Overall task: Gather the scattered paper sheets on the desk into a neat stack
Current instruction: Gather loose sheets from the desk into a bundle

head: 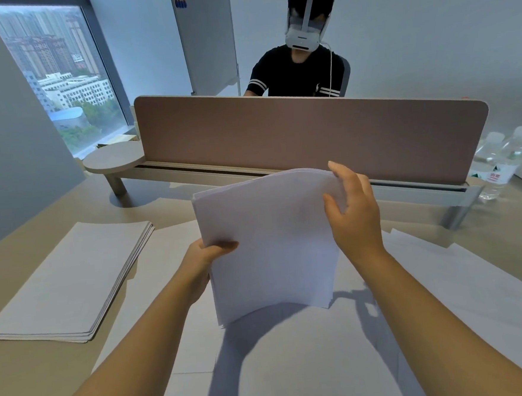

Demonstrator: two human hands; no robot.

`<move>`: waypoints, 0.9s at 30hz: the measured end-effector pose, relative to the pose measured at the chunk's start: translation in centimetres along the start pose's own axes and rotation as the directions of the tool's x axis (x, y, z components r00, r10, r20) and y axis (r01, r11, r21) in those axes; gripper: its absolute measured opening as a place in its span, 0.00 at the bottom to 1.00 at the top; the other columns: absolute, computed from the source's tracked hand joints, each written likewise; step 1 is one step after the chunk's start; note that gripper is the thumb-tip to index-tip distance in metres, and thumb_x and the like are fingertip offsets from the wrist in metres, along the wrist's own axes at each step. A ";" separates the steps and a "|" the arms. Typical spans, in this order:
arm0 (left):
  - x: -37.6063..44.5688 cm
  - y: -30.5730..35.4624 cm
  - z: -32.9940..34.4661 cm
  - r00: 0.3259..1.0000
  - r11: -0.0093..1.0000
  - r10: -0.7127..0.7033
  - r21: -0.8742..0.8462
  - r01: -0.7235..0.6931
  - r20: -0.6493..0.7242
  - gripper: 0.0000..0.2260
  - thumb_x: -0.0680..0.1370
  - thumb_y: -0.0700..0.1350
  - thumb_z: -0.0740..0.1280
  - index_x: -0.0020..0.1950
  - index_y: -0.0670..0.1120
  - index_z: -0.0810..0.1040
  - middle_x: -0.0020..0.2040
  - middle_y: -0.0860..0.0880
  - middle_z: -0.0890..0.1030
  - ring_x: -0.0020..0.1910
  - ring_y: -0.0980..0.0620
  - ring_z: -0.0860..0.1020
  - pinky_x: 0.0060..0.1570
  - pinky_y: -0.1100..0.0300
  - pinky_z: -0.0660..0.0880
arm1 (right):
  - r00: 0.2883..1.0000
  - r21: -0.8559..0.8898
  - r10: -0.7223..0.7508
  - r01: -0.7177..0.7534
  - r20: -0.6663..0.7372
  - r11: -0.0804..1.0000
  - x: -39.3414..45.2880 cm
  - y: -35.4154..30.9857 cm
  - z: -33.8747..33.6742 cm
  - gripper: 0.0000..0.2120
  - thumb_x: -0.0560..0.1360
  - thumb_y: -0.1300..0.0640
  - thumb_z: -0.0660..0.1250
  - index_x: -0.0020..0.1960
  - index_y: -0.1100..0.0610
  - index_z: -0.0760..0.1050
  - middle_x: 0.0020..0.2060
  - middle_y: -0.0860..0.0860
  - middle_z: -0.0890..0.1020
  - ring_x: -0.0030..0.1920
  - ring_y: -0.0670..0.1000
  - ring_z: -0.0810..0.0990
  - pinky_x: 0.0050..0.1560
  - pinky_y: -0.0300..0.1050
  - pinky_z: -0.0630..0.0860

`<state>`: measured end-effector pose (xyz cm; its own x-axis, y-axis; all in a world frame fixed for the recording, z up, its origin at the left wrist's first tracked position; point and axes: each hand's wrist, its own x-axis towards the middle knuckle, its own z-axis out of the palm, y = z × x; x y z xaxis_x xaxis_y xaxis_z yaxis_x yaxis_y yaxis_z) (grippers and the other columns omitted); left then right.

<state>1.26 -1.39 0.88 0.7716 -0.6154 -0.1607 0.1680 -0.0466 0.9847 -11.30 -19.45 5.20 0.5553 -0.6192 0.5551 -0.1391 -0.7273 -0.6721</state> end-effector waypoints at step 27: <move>1.0 -5.0 0.3 0.988 0.999 -0.042 -0.030 0.038 -0.145 0.23 0.59 0.43 0.71 0.53 0.44 0.75 0.50 0.46 0.79 0.52 0.43 0.76 0.54 0.49 0.74 | 0.643 0.361 0.566 -0.762 0.516 0.538 -3.9 6.1 3.5 0.10 0.69 0.66 0.70 0.50 0.59 0.76 0.47 0.55 0.80 0.47 0.57 0.77 0.49 0.49 0.74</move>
<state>0.97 -2.00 -4.13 0.8449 -0.4919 -0.2100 0.2152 -0.0467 0.9755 -11.46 -20.38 -2.78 0.7016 -0.6569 -0.2759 -0.2024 0.1875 -0.9612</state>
